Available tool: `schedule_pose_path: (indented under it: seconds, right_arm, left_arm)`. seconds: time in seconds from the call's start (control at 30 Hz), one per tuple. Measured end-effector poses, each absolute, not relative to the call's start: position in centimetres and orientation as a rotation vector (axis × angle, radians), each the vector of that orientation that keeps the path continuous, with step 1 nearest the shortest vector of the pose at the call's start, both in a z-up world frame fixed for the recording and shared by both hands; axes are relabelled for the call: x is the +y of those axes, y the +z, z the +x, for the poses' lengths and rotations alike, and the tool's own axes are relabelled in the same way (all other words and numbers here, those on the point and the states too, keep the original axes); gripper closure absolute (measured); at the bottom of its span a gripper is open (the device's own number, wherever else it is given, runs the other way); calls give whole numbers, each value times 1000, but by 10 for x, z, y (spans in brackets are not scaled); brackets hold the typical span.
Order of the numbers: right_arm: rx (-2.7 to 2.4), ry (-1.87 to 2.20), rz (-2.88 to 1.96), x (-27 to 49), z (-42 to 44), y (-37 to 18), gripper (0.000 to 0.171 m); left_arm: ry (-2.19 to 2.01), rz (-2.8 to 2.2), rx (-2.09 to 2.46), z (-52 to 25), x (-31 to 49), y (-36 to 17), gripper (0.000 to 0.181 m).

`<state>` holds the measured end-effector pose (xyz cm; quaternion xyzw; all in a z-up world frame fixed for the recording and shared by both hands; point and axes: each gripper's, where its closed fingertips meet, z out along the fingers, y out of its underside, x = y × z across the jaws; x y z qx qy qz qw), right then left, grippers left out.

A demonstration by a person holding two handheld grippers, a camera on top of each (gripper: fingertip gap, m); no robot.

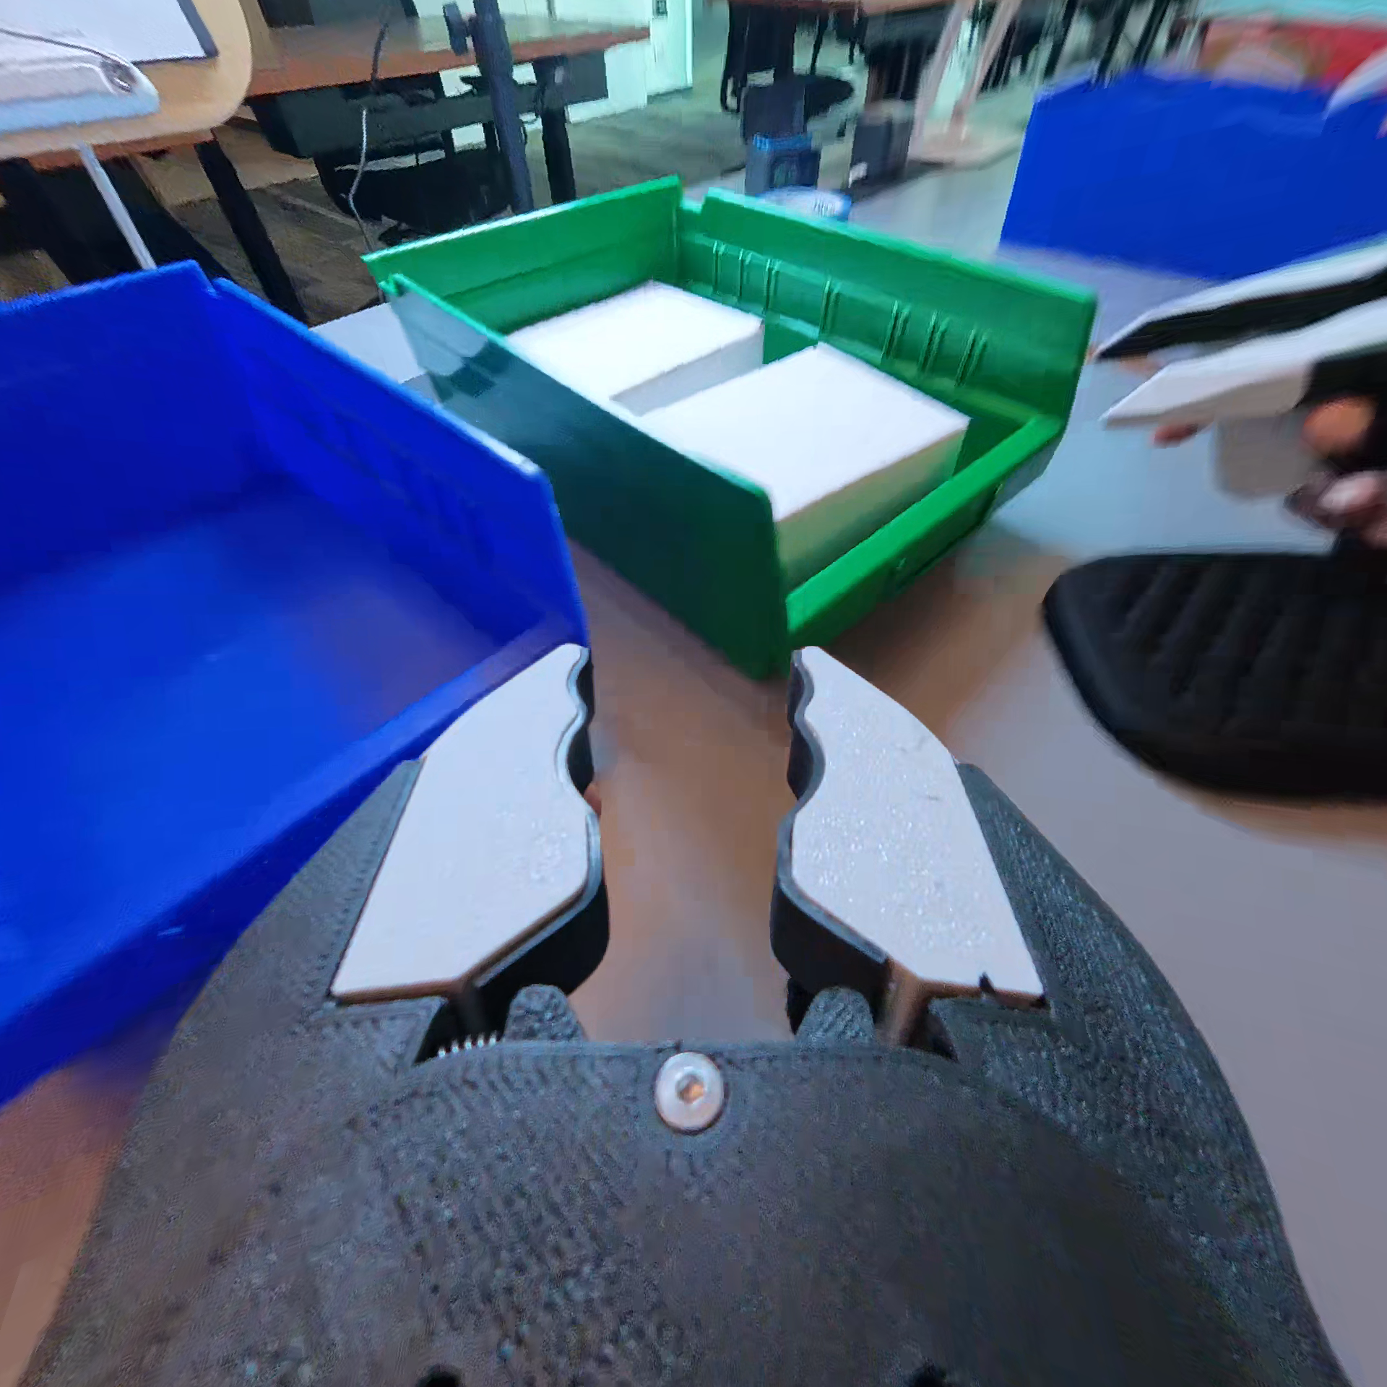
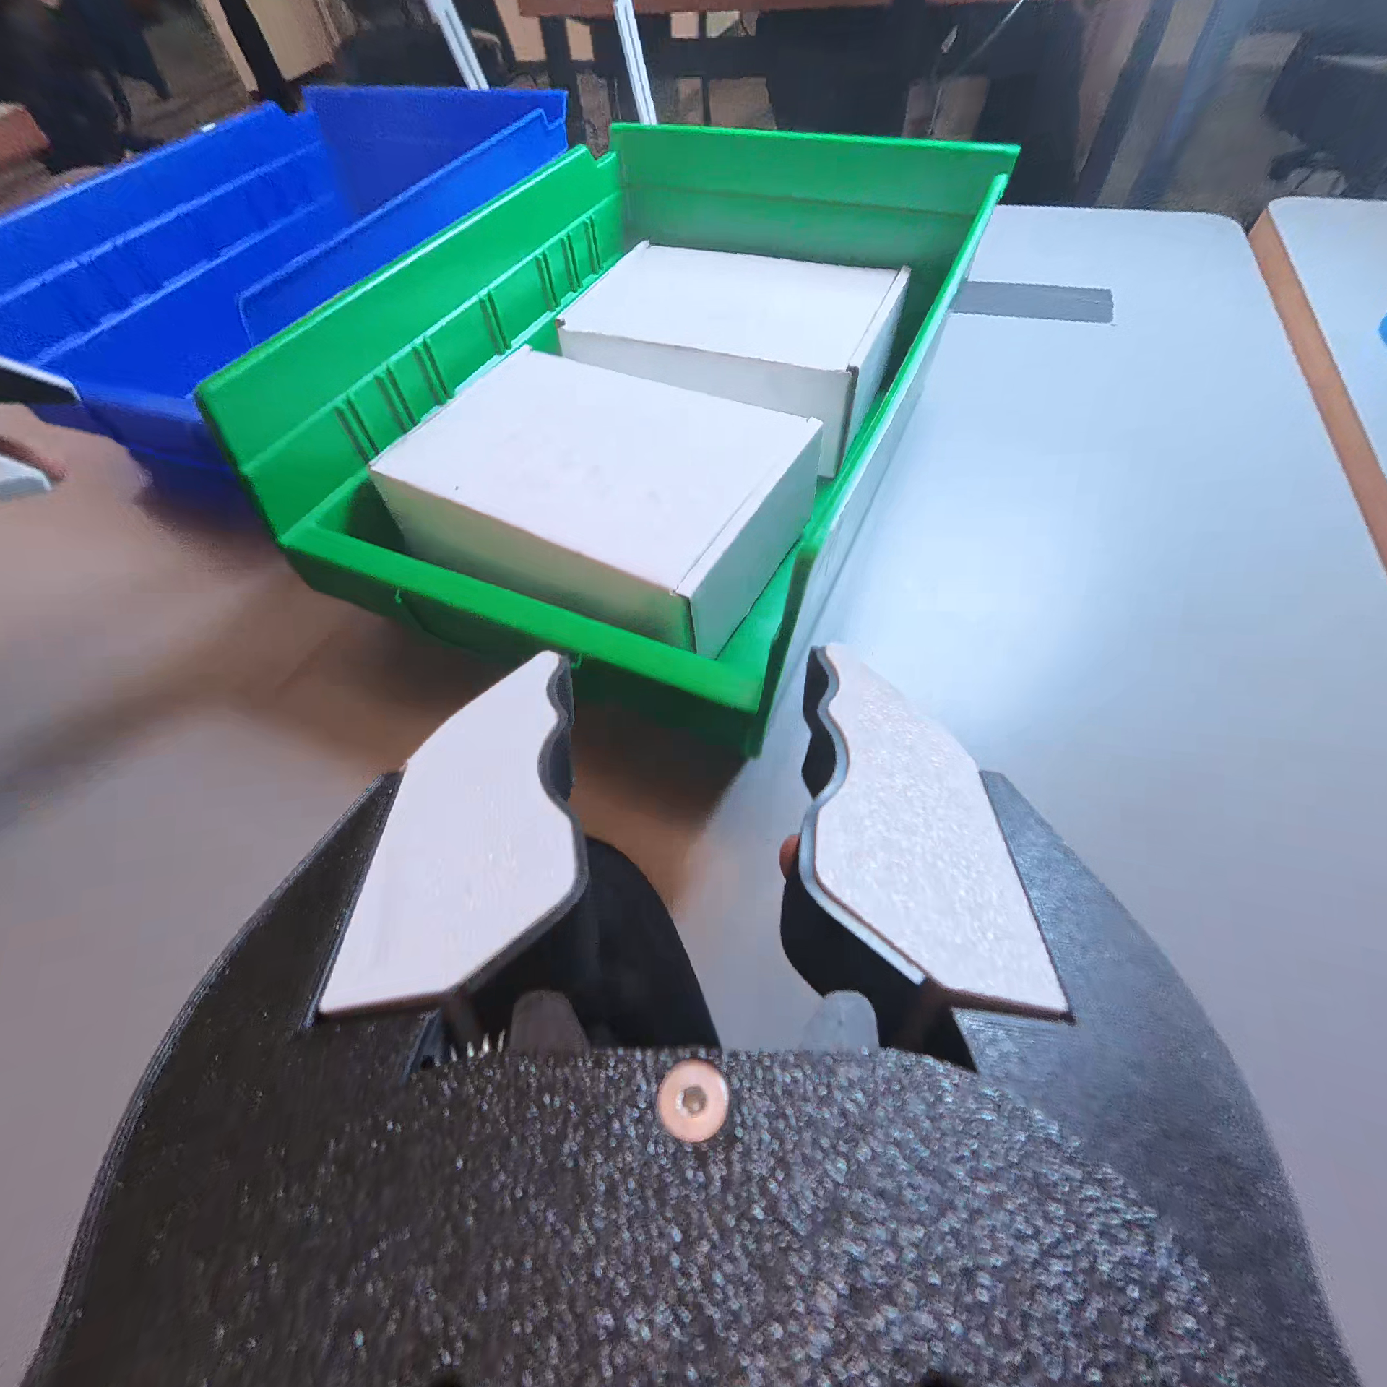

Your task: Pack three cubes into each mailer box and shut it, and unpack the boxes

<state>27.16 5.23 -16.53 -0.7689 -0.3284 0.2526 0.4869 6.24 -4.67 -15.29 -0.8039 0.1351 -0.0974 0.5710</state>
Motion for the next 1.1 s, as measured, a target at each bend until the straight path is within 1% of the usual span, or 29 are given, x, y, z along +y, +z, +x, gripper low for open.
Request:
schedule_pose_path:
  seconds: [0.13, 0.23, 0.3, 0.37, 0.4, 0.43, 0.5, 0.57, 0.6, 0.67, 0.77, 0.93, 1.1]
  right_arm:
    - [-813, 579, -1891, 76, 257, -167, 119]
    - [-828, 515, -1922, 88, 252, -176, 122]
    - [-822, 469, -1925, 94, 253, -179, 132]
    - [-791, 436, -1923, 100, 255, -183, 144]
    - [-785, 417, -1924, 104, 257, -185, 149]
    - [-784, 410, -1929, 105, 256, -187, 149]
    - [-777, 400, -1931, 109, 255, -187, 150]
    - [-779, 374, -1929, 113, 254, -187, 152]
    - [-775, 361, -1918, 115, 256, -185, 158]
    - [-798, 319, -1871, 111, 255, -180, 159]
    - [-792, 330, -1782, 89, 258, -161, 158]
    - [-793, 344, -1626, 34, 261, -108, 159]
    - [-938, 447, -1532, -12, 209, -63, 157]
  left_arm:
    - [-336, -1852, 119, 85, -16, -151, 127]
    - [-344, -1871, 90, 96, 5, -160, 126]
    - [-304, -1879, 116, 102, 15, -165, 128]
    - [-248, -1861, 133, 105, 23, -165, 137]
    - [-201, -1856, 138, 104, 28, -166, 139]
    - [-150, -1857, 140, 102, 32, -168, 141]
    - [-63, -1847, 132, 95, 38, -171, 153]
    - [-84, -1850, 104, 93, 40, -172, 158]
    - [-82, -1857, 110, 92, 41, -172, 158]
    - [-80, -1856, 138, 93, 37, -169, 158]
    - [-130, -1806, 153, 97, 18, -150, 158]
    - [-33, -1672, 244, 100, -34, -88, 159]
    - [46, -1692, 161, 55, -92, -47, 159]
